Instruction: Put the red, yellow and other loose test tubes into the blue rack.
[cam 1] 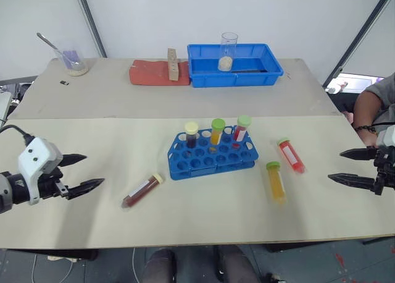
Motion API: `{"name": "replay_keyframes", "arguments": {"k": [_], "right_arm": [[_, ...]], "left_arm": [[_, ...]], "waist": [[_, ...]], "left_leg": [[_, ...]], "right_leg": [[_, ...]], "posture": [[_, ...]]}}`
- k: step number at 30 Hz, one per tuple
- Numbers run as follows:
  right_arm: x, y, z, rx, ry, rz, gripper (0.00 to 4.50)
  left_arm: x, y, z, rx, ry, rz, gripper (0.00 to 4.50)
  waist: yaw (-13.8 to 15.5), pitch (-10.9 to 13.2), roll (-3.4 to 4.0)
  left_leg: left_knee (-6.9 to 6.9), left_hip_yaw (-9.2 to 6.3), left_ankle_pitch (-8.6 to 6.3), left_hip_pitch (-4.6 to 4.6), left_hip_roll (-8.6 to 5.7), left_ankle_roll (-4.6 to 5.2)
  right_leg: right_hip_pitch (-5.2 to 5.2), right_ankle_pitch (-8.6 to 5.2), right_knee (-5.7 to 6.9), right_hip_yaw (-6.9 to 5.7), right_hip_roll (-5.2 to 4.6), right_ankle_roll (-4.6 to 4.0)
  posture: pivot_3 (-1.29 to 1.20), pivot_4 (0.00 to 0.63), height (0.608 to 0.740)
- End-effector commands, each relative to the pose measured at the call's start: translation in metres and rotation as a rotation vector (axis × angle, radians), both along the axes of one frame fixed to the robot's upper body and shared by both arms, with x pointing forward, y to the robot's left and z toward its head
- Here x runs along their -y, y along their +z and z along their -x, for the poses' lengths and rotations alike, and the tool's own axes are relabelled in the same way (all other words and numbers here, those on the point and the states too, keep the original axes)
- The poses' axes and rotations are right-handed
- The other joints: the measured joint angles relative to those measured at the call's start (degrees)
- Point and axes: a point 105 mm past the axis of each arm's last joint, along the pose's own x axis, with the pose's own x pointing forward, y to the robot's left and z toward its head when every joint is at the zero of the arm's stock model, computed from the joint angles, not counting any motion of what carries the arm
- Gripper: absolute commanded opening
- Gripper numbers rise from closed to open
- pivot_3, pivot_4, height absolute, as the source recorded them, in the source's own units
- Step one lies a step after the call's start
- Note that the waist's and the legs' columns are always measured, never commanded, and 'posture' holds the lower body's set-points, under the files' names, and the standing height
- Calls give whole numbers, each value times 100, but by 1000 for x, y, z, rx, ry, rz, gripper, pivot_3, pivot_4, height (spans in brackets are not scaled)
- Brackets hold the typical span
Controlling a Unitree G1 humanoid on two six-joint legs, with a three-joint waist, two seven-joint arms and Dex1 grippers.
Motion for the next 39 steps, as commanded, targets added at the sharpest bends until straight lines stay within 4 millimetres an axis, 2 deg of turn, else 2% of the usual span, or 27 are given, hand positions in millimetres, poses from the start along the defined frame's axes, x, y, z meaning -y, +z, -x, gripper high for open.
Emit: {"name": "replay_keyframes", "arguments": {"k": [1, 5, 11, 15, 19, 25, 30, 37, 39], "right_arm": [[-12, 18, 1, 64, 11, -46, 4459], [-24, 21, -7, 100, -13, -70, 4459], [-42, 19, -30, 39, -147, 124, 4459], [-44, 21, -59, -32, -273, 90, 4459], [-49, 22, -90, -103, -380, 64, 4459], [-51, 7, -112, -206, -406, 118, 4459], [-52, -7, -118, -300, -400, 164, 4459], [-56, -31, -112, -442, -350, 207, 4459], [-57, -35, -111, -468, -344, 211, 3932]], "left_arm": [[43, 13, 8, 20, -187, 15, 4489], [78, 20, 14, 17, -340, 43, 4489], [101, 29, 12, 54, -451, 63, 4489], [118, 22, 17, 51, -527, 75, 4489], [131, 19, 13, 80, -590, 76, 4489], [148, 18, 16, 102, -684, 69, 4489], [157, 19, 13, 121, -721, 80, 4489], [165, 17, 12, 125, -749, 93, 4489], [166, 15, 12, 124, -751, 94, 4500]], "waist": [[7, 0, 0], [-1, 0, 0], [-60, 0, 7], [-52, 0, 6], [-28, 2, 3], [12, 2, 3], [4, 2, 3], [-36, 2, 4], [-40, 2, 4]], "left_leg": [[3, -1, 0, -1, 0, 0], [6, -5, 1, 2, -1, 0], [14, -8, 1, 7, -2, 0], [19, -7, 1, 6, -3, 0], [33, -12, 1, -18, -5, 1], [35, -19, 0, -39, -12, 4], [37, -20, -1, -45, -14, 5], [43, -21, 0, -41, -14, 5], [44, -21, 0, -40, -14, 5]], "right_leg": [[0, 1, 1, 0, 1, 2], [4, 2, 5, 1, 5, 4], [4, 1, 15, 9, 13, 3], [3, 1, 12, 11, 13, 2], [-3, 6, 5, 9, 13, 6], [-3, 47, -11, 9, 12, 27], [-4, 53, -17, 9, 11, 29], [-2, 54, -9, 9, 11, 32], [-2, 54, -5, 9, 11, 35]], "posture": [[0, 150, 740], [0, 150, 740], [0, 150, 740], [0, 150, 740], [0, 150, 740], [0, 150, 740], [0, 150, 740], [0, 150, 740], [0, 150, 740]]}}
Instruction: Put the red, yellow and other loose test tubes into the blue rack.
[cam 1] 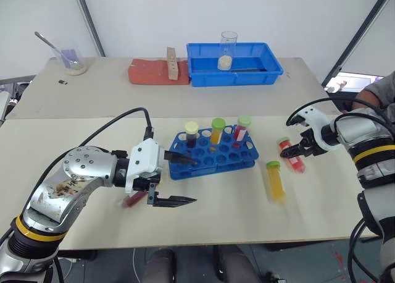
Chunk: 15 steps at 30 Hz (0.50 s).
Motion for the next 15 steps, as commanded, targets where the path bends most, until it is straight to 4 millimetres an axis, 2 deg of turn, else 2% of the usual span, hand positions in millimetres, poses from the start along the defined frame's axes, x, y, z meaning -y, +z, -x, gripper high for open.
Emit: {"name": "replay_keyframes", "arguments": {"k": [1, 8, 9, 12, 15], "right_arm": [[2, 9, -2, 0, 11, 7, 3630], [-1, -3, -5, -32, -6, -12, 1214], [-2, -4, -5, -34, -13, -20, 1012], [2, -3, -6, -20, -43, -40, 1000], [9, 11, -5, 33, -84, -90, 1000]], "left_arm": [[2, 5, 1, 39, -21, 4, 4500], [2, 2, 0, 38, -20, 3, 4500], [2, 2, 0, 38, -20, 2, 4500], [0, 0, -2, 36, -18, 1, 4500], [-5, -2, -6, 23, 4, -2, 4500]], "waist": [[0, 0, 0], [-4, 0, 0], [-3, 0, 0], [-2, 0, 0], [2, 0, 0]], "left_leg": [[1, 0, 0, 2, 0, 0], [1, -1, 0, 7, 0, 0], [2, -1, 0, 8, 0, 0], [7, -1, 0, 10, 0, 0], [7, -1, 0, 10, 0, 0]], "right_leg": [[0, 0, 2, 0, 0, 0], [3, -1, 6, 0, 1, -1], [4, -1, 6, 0, 1, 0], [8, 0, 6, 0, 1, 2], [8, 0, 7, 0, 1, 4]], "posture": [[0, 150, 740], [0, 150, 740], [0, 150, 740], [0, 150, 740], [0, 150, 740]]}}
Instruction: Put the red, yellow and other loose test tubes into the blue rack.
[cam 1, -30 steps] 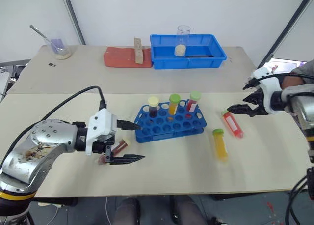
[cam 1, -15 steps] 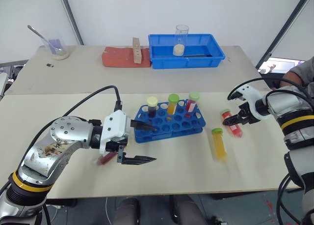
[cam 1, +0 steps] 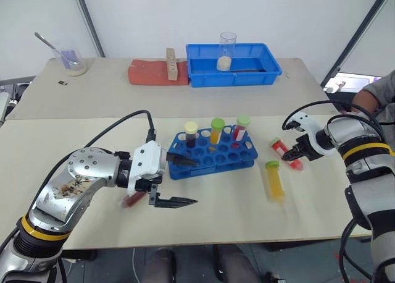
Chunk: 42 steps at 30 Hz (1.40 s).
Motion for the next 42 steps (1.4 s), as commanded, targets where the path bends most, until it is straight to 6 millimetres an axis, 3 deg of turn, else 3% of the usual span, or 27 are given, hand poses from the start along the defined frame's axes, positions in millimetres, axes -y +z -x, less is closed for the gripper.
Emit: {"name": "replay_keyframes", "arguments": {"k": [1, 7, 10, 12, 15, 18, 21, 29, 42], "right_arm": [[10, 28, -2, 101, -61, -63, 1000], [12, 65, 22, 315, -68, -126, 1000], [-10, 87, 50, 548, 21, -197, 1000], [-32, 99, 69, 699, 76, -360, 1000], [-61, 98, 92, 894, 173, -407, 1000], [-81, 91, 100, 1001, 208, -389, 1000], [-93, 78, 96, 1062, 178, -429, 1000], [-109, 46, 81, 1127, 211, -416, 1000], [-118, 38, 58, 1169, 213, -431, 999]], "left_arm": [[-5, 3, -3, 18, 13, 2, 4500], [-16, 5, -15, 15, 77, 23, 4500], [-21, 11, -17, 4, 101, 73, 4500], [-23, 12, -15, -1, 94, 79, 4500], [-25, 10, -12, -12, 69, 73, 4500], [-24, 8, -11, -10, 51, 55, 4500], [-20, 11, -13, -6, 34, 61, 4500], [-13, 18, -10, -15, -5, 95, 4500], [-11, 19, -6, -36, 10, 105, 4500]], "waist": [[7, 0, 0], [85, 1, 2], [134, 0, 2], [132, 0, 2], [143, -1, 3], [140, -1, 4], [134, -1, 2], [133, -1, 3], [102, -1, 3]], "left_leg": [[-1, 0, 0, -1, 0, 0], [-10, -13, -1, -15, 0, 1], [-10, -14, -2, -16, 1, 2], [-15, -16, -2, -15, 2, 2], [-6, -20, -1, -7, 6, 0], [0, -18, 2, 2, 7, -5], [6, -11, 4, 4, 7, -7], [0, -12, 4, -2, 6, -6], [0, -15, 4, 2, 8, -5]], "right_leg": [[-1, 0, 0, 0, 0, 0], [-9, -7, -2, -10, 0, -5], [-8, -14, -5, -12, 0, 5], [-12, -30, 0, -11, 3, 31], [-7, -27, 8, -8, 11, 32], [2, -21, 8, -10, 11, 30], [4, -29, 4, -7, 8, -2], [0, -20, 2, -7, 9, 16], [2, -24, 5, -8, 11, 8]], "posture": [[0, 150, 740], [0, 150, 740], [0, 150, 740], [0, 150, 740], [0, 150, 740], [0, 150, 740], [0, 150, 740], [0, 150, 740], [0, 150, 740]]}}
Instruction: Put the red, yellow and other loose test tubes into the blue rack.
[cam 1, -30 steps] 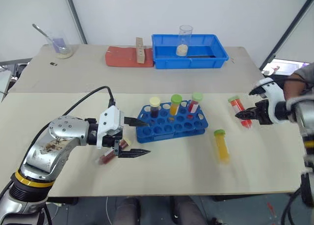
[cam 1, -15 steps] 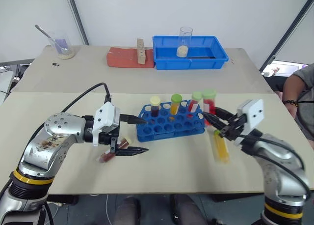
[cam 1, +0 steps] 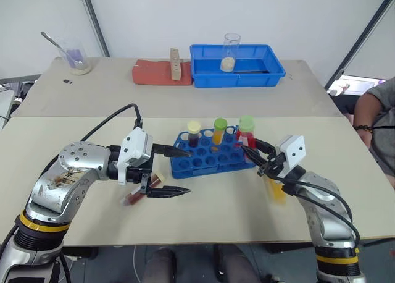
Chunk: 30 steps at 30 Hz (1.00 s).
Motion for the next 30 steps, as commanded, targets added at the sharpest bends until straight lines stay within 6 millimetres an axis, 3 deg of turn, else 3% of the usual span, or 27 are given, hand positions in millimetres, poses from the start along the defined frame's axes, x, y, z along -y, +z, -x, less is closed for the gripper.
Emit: {"name": "replay_keyframes", "arguments": {"k": [1, 22, 30], "right_arm": [[0, 14, -4, 76, -9, -6, 999], [-10, -3, 1, 85, -66, -104, 999], [-2, -9, -6, 53, -159, -270, 999]], "left_arm": [[2, 8, 5, 24, -6, 20, 4500], [3, 8, 9, -11, 47, 48, 4500], [7, 7, 8, -11, 53, 64, 4500]], "waist": [[-7, 0, 0], [-83, 0, 0], [-107, 0, 0]], "left_leg": [[-1, -1, 0, -1, 0, 0], [-4, -5, 0, 1, 1, 0], [-5, -5, 0, 2, 2, 0]], "right_leg": [[0, 2, 0, -1, 0, 3], [1, 4, 1, -1, 1, 7], [1, 4, 1, -1, 1, 7]], "posture": [[0, 150, 740], [0, 150, 740], [0, 150, 740]]}}
